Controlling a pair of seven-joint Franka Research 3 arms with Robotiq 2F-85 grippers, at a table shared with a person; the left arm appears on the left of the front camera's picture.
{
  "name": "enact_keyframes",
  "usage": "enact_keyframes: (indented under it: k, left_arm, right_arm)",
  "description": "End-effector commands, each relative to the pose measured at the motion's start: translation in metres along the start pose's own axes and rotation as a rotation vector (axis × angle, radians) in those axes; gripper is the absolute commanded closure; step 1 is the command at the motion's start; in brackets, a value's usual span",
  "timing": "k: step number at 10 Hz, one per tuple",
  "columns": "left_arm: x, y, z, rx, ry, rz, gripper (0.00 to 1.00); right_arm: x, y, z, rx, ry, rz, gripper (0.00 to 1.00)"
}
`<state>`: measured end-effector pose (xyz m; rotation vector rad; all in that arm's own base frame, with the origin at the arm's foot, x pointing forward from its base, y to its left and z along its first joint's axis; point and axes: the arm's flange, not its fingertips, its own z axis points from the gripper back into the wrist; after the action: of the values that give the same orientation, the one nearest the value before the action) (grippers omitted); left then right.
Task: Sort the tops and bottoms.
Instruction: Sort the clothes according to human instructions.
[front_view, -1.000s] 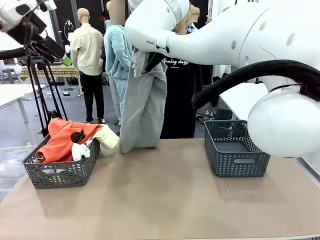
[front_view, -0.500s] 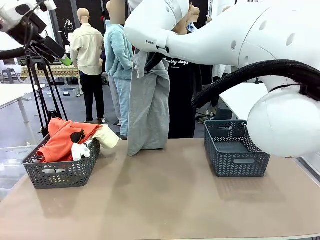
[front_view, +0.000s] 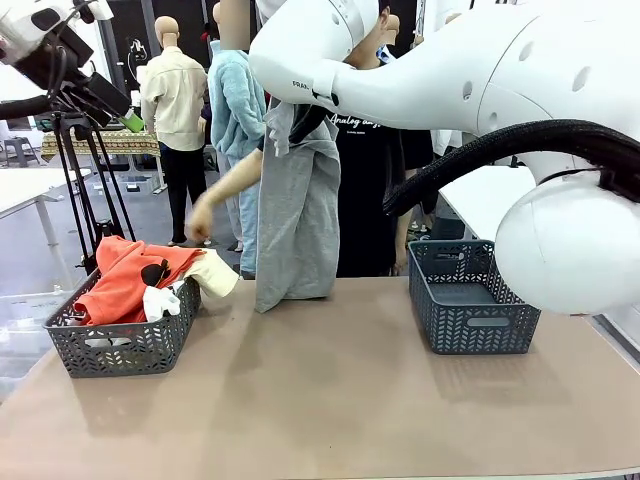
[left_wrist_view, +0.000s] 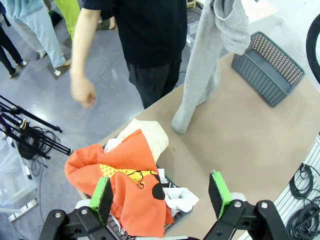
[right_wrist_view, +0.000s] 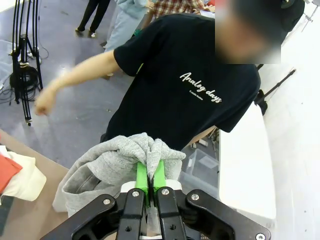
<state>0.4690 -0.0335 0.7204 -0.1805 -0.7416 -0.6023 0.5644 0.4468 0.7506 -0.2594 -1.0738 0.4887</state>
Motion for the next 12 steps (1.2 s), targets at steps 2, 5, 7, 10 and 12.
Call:
enact_keyframes:
  k: [2, 5, 7, 10, 12]
  left_arm:
    - [-0.0005, 0.0001, 0.0016, 0.001, 0.007, 0.001, 0.00]
    - [-0.0005, 0.0001, 0.0016, 0.001, 0.007, 0.001, 0.00]
    - [-0.0005, 0.0001, 0.0016, 0.001, 0.007, 0.001, 0.00]
    - [-0.0005, 0.0001, 0.0016, 0.001, 0.007, 0.001, 0.00]
    - [-0.0005, 0.0001, 0.0016, 0.001, 0.007, 0.001, 0.00]
  right_arm:
    - [-0.0009, -0.0009, 0.0028, -0.003, 0.007, -0.003, 1.00]
    - [-0.0009, -0.0009, 0.0028, -0.003, 0.007, -0.003, 1.00]
    - [-0.0009, -0.0009, 0.0028, -0.003, 0.007, -0.003, 1.00]
    - [-0.0009, -0.0009, 0.0028, -0.003, 0.007, -0.003, 1.00]
    - [-0.0009, -0.0009, 0.0028, -0.003, 0.007, -0.003, 1.00]
